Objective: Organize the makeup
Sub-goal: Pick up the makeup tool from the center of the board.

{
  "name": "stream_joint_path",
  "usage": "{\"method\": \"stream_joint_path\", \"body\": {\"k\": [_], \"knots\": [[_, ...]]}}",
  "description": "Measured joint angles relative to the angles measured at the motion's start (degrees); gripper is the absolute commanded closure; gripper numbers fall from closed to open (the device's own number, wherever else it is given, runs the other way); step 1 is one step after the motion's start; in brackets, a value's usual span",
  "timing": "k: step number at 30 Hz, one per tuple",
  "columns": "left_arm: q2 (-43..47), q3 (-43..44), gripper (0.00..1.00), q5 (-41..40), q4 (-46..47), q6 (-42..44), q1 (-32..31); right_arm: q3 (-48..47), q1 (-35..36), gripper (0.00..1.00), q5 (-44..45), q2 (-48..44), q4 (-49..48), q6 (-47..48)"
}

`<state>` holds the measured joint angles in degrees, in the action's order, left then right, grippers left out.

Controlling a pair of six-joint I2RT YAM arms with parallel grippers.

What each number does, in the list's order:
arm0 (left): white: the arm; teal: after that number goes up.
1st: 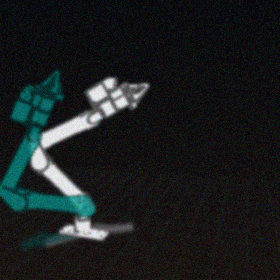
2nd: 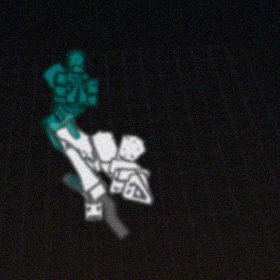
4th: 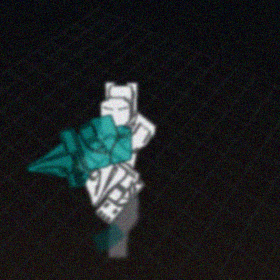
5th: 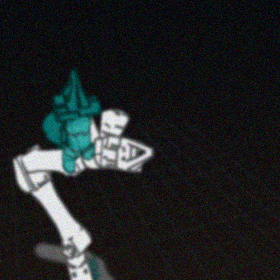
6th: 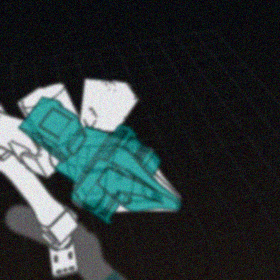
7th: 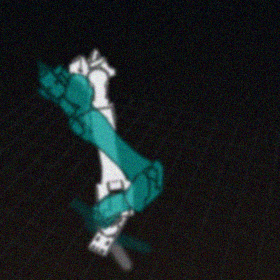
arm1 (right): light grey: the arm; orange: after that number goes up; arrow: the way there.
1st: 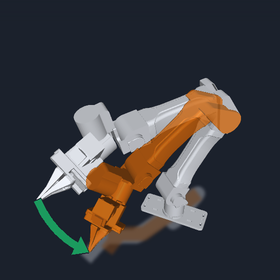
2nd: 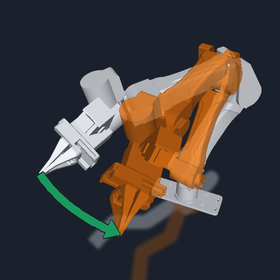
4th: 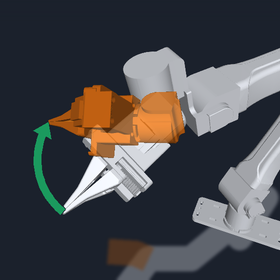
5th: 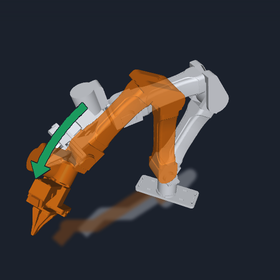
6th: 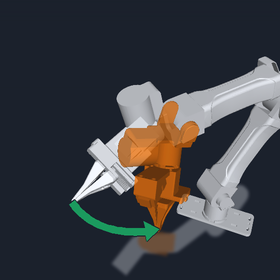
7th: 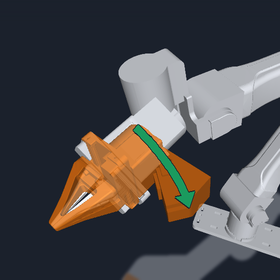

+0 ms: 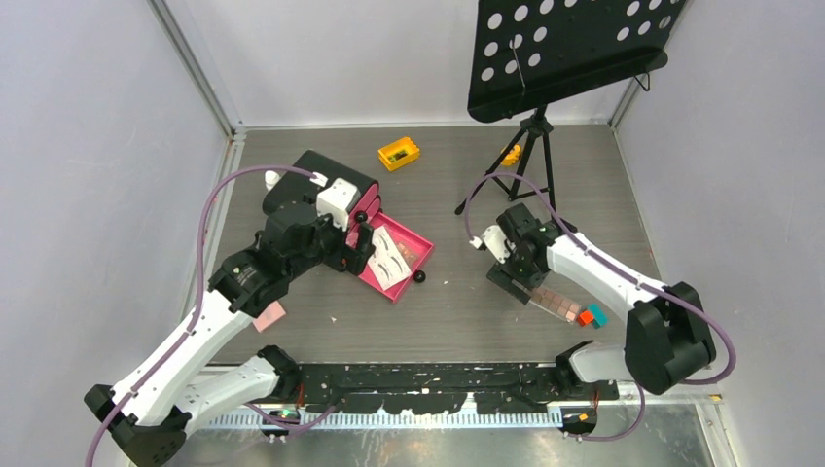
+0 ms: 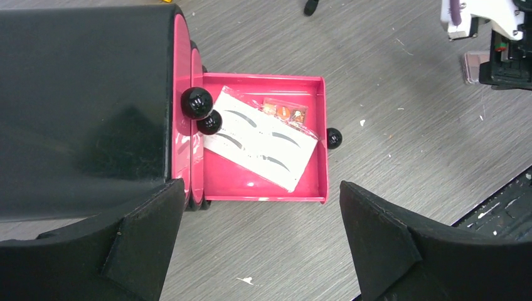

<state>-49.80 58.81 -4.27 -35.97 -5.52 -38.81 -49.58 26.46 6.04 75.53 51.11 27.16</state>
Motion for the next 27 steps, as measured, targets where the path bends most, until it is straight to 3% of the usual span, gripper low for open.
{"method": "stream_joint_path", "body": {"k": [27], "knots": [[-0.70, 0.00, 0.05, 2.93, 0.61, -0.02, 0.00, 4.13, -6.49, 0.21, 1.03, 11.65, -3.13, 7.54]]}}
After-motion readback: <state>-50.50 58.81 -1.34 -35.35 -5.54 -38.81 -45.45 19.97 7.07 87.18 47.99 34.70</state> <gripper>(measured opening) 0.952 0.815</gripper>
